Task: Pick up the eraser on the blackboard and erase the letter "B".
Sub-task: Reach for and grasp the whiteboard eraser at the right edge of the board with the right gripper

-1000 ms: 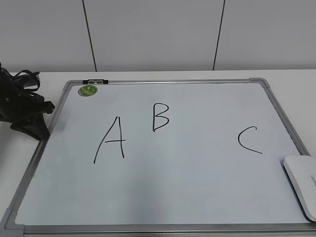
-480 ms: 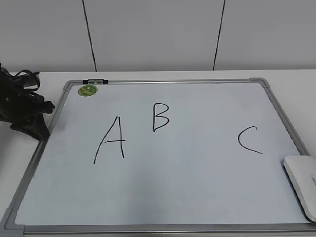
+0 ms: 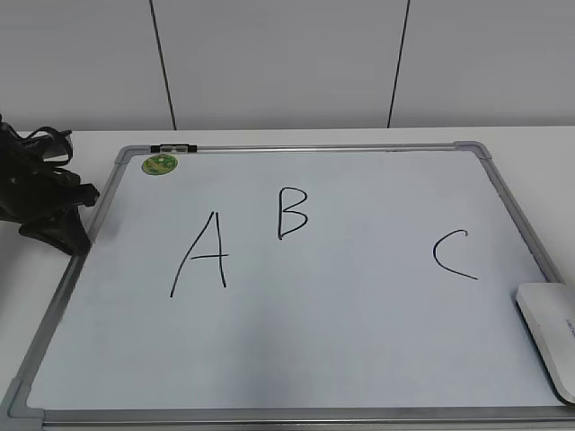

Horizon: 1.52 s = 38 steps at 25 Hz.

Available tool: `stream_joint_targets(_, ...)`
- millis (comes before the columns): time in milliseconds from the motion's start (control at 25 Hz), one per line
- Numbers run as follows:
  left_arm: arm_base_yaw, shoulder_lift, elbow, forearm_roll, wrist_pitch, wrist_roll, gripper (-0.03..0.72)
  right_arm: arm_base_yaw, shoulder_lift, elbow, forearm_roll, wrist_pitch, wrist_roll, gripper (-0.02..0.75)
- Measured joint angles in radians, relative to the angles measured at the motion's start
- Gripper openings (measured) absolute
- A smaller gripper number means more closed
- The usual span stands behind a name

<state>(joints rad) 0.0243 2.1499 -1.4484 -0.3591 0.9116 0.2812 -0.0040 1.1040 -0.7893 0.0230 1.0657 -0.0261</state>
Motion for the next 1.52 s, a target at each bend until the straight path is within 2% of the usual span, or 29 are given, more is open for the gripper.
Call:
stream_joint_targets(760,0.000,0.000,0.000,-0.002,0.000,0.000,0.036,0.000,0.377,-0.005,0.024,-0.266,-0.047,0.587)
stream_joint_targets(1520,0.000,0.000,0.000,-0.002,0.002,0.000,0.036,0.000,0.568,-0.009,0.016,-0.380,-0.051,0.590)
